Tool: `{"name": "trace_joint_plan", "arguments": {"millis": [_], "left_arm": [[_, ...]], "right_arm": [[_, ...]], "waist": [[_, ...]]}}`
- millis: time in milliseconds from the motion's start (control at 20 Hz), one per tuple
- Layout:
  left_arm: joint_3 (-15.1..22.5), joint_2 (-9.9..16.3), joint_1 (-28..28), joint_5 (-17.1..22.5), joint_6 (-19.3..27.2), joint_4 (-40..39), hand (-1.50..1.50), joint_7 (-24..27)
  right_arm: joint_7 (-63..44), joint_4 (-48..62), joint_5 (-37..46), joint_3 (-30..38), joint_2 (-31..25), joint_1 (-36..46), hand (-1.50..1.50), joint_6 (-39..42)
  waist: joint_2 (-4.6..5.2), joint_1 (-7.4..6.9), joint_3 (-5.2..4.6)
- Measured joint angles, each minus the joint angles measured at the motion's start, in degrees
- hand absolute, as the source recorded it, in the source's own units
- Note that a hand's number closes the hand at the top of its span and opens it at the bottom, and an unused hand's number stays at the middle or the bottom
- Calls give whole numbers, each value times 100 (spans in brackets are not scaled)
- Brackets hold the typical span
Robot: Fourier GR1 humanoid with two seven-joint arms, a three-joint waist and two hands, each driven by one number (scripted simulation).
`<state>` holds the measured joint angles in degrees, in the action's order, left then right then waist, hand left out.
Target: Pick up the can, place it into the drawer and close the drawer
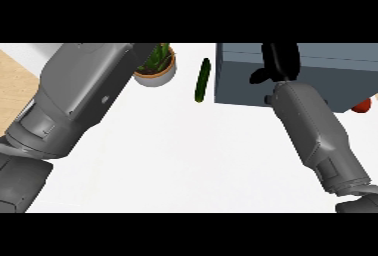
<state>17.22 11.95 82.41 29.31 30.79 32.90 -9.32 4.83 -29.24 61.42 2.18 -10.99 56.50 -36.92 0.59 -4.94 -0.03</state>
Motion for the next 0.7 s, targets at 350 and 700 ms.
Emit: {"name": "trace_joint_plan", "arguments": {"millis": [350,700], "left_arm": [[87,214,-467,-62,-48,615,-150,-166],[102,438,-897,-55,-144,1138,-150,-272]], "right_arm": [[85,726,55,164,-116,566,-150,27],[465,1007,-169,441,-116,842,-150,196]], "waist": [[59,-69,28],[85,-70,49]]}}
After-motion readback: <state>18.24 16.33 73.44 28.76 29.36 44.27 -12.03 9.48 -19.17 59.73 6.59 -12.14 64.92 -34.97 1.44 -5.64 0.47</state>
